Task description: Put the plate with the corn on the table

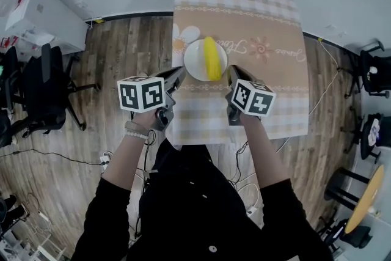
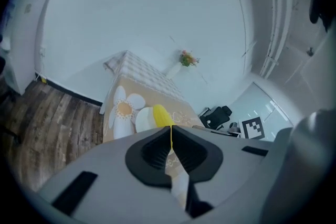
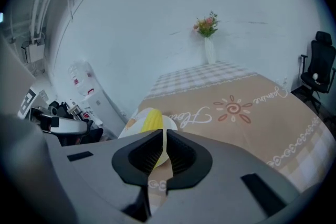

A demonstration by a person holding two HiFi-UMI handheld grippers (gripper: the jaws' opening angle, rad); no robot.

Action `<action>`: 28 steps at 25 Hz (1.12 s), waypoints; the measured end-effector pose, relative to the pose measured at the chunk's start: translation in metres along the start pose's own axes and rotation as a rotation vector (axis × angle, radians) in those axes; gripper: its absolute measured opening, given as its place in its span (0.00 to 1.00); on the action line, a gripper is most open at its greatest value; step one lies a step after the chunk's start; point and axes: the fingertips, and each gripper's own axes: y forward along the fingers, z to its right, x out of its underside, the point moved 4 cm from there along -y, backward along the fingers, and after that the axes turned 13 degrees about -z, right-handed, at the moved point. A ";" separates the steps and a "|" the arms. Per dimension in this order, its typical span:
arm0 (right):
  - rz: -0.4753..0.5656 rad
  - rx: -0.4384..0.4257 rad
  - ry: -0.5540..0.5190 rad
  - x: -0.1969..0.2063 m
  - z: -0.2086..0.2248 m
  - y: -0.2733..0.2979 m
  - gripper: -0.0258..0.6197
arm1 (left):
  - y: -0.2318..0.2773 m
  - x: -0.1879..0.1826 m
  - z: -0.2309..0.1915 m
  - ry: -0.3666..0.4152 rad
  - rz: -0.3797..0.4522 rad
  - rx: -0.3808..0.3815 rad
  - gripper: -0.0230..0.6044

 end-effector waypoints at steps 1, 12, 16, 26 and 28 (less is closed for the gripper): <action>0.009 -0.005 -0.005 -0.001 -0.003 -0.005 0.13 | -0.004 -0.002 0.006 0.030 0.005 -0.015 0.07; 0.161 -0.069 -0.044 -0.025 -0.039 -0.066 0.11 | -0.046 -0.028 0.060 0.320 0.112 -0.155 0.06; 0.211 -0.088 -0.094 -0.035 -0.057 -0.087 0.11 | -0.060 -0.031 0.078 0.412 0.137 -0.181 0.06; 0.327 -0.076 -0.200 -0.050 -0.080 -0.139 0.11 | -0.094 -0.033 0.112 0.575 0.200 -0.257 0.06; 0.346 -0.074 -0.208 -0.051 -0.084 -0.148 0.11 | -0.098 -0.034 0.120 0.605 0.215 -0.270 0.06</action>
